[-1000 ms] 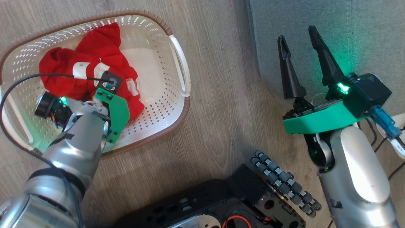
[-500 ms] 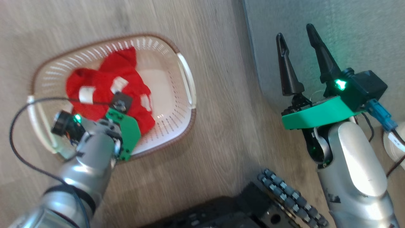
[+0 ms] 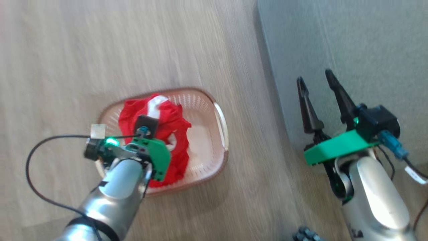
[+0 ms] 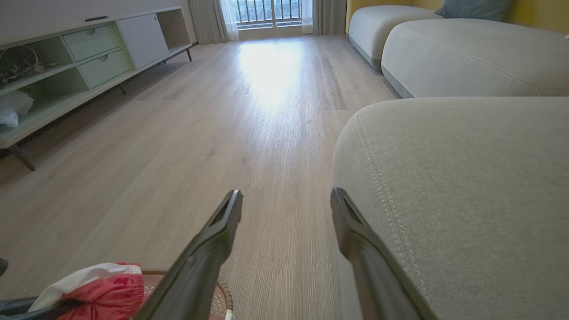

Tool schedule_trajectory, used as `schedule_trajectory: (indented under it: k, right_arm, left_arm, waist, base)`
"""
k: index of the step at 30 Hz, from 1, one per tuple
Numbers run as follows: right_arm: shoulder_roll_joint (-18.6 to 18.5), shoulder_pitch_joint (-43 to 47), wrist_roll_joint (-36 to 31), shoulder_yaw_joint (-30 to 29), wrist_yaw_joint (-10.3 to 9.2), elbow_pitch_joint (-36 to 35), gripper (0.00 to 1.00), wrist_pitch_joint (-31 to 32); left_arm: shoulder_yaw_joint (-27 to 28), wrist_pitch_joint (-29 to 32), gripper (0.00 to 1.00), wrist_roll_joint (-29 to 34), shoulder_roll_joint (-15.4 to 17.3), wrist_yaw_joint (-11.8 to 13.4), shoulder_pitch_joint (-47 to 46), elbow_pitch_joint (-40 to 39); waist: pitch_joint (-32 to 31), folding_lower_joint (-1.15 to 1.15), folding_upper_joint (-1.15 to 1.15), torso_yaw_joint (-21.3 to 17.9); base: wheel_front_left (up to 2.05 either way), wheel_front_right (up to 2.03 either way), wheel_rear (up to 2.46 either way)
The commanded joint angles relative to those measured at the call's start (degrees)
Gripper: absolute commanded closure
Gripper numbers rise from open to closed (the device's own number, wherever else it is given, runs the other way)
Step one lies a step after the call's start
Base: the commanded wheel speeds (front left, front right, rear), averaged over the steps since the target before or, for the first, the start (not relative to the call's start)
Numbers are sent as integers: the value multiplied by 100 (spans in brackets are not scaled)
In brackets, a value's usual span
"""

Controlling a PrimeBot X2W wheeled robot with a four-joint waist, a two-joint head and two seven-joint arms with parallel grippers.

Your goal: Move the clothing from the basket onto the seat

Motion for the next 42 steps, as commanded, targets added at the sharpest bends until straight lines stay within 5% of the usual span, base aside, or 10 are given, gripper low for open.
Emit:
schedule_trajectory:
  k: [1,13,22,33,42]
  right_arm:
    - [-94,217,-66,63,-1,-94,0,-52]
    - [-132,739,-149,98,-1,12,0,-52]
    - [-263,1156,-33,402,-1,-269,0,-52]
    - [-470,1440,109,699,-1,-846,0,-52]
    - [-582,1393,-164,1000,-1,-1252,0,-52]
  left_arm:
    - [252,-75,100,41,108,79,161,-575]
    - [1238,-78,100,516,551,331,1397,-3260]
    - [2291,-78,100,1026,381,238,2408,-5649]
    - [3009,-78,100,1003,11,-574,2596,-7905]
    - [2488,-79,100,610,-3,-987,2580,-8066]
  waist:
    - [-847,1,0,408]
    - [-1981,1,0,696]
    - [-2441,1,0,804]
    - [-2519,1,0,847]
    - [-2545,1,0,860]
  base:
    - [0,0,0]
    - [0,0,0]
    - [0,0,0]
    - [0,0,0]
    - [0,0,0]
